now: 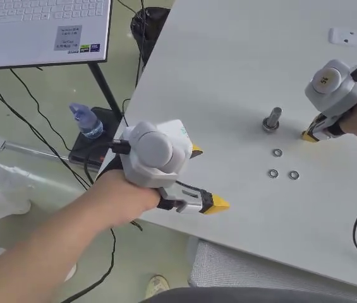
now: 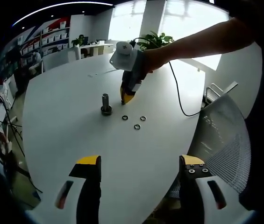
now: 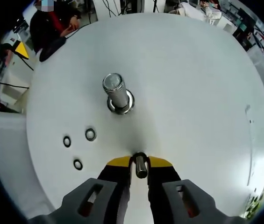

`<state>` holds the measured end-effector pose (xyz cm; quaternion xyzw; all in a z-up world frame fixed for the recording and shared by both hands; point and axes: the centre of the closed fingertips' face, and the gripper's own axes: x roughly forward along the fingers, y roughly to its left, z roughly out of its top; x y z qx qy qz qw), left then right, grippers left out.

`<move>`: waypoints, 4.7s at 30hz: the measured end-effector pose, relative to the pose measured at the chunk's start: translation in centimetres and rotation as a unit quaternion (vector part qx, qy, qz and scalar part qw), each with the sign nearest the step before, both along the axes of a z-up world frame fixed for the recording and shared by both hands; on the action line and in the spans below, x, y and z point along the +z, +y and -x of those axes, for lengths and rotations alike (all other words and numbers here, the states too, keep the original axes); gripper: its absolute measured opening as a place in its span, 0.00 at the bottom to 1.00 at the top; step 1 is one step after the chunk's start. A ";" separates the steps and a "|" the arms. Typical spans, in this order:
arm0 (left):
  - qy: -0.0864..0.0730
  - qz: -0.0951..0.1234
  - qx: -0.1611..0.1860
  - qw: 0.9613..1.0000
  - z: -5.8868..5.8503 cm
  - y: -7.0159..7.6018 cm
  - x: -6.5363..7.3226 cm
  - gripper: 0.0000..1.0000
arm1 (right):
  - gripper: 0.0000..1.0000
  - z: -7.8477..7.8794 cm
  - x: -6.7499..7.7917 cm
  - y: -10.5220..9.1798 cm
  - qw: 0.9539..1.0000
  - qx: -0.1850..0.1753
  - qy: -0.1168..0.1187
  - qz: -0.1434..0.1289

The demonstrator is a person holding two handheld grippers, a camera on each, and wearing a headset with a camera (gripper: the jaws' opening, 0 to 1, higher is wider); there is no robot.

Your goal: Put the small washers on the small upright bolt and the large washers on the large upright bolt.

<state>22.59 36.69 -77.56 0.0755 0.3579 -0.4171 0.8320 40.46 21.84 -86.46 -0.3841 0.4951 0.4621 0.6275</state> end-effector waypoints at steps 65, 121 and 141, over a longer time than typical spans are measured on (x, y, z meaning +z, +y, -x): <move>-0.016 -0.001 -0.003 1.000 1.7 -1.1 1.9 0.89 | 0.36 1.1 6.5 0.5 0.999 0.021 -0.015 -0.025; -0.017 -0.005 -0.008 1.000 3.3 -0.7 1.6 0.86 | 0.32 6.5 2.6 4.5 0.997 0.025 -0.005 -0.067; -0.011 -0.005 -0.007 1.000 3.7 0.0 1.2 0.84 | 0.25 6.1 -0.1 5.0 0.999 0.031 -0.004 -0.032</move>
